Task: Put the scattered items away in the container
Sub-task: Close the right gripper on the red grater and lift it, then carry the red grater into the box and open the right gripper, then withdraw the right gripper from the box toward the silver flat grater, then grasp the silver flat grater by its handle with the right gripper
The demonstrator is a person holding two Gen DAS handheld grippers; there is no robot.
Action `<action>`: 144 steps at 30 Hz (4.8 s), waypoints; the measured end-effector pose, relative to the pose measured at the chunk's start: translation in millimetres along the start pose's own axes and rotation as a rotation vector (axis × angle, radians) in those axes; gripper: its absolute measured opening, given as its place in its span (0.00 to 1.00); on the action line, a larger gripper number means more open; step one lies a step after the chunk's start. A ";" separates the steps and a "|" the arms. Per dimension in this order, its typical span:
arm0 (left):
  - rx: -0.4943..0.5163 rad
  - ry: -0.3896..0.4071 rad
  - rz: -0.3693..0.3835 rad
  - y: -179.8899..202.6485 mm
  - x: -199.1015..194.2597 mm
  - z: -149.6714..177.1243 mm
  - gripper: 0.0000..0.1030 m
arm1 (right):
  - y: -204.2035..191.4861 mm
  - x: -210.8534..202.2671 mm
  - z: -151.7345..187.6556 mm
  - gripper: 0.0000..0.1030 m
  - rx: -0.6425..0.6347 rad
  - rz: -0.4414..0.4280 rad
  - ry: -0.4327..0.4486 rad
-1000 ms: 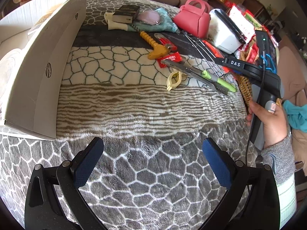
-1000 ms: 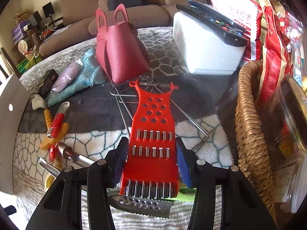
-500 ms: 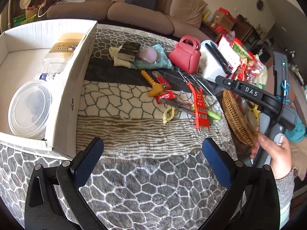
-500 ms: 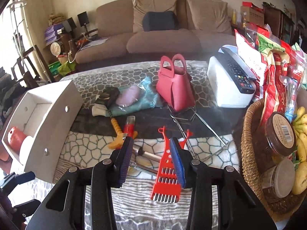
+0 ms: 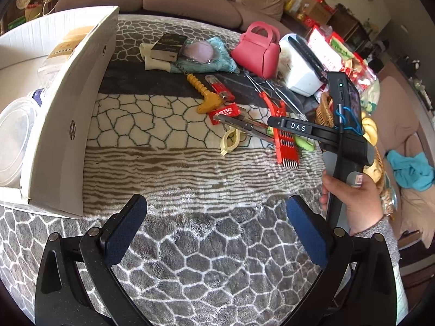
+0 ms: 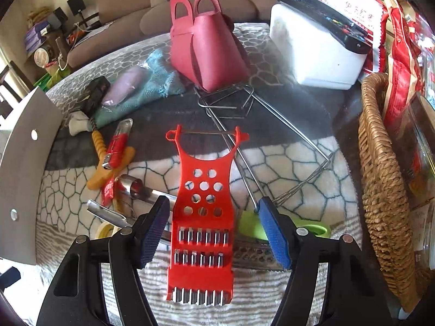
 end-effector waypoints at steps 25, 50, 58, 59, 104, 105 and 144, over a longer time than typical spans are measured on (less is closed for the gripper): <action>0.076 0.171 0.008 28.6 -18.2 -23.7 1.00 | -115.8 -147.2 16.9 0.45 -0.137 -0.449 0.183; -0.046 0.324 0.057 -91.9 -125.3 -47.6 0.20 | -275.9 -180.5 -1.5 0.45 -0.228 -0.804 0.155; -0.143 0.270 0.046 -181.6 -124.6 -88.2 0.19 | -383.1 -142.5 -39.1 0.45 -0.254 -0.833 0.040; -0.154 0.251 0.037 -191.7 -121.8 -94.3 0.19 | -394.2 -134.3 -43.3 0.45 -0.256 -0.820 0.029; -0.560 -0.199 0.300 -316.7 -2.0 -144.4 0.84 | -240.8 -140.5 -49.4 0.83 -0.135 -0.533 0.109; -0.561 -0.182 0.284 -314.5 -12.7 -140.6 0.84 | -225.2 -145.5 -46.2 0.83 -0.130 -0.511 0.127; -0.063 -0.130 0.292 1.3 36.4 -8.3 1.00 | -59.2 -3.0 50.4 0.68 -0.536 -0.035 0.068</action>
Point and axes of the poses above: each gripper's, at about its wrist camera, not at the fingertips, and x roughly the way its jaws point, y to its right, z to its underside, the point moved 5 cm from there along x, roughly the way its jaws point, and after that the axes turned 4 degrees about -y, right-handed, at the moved point
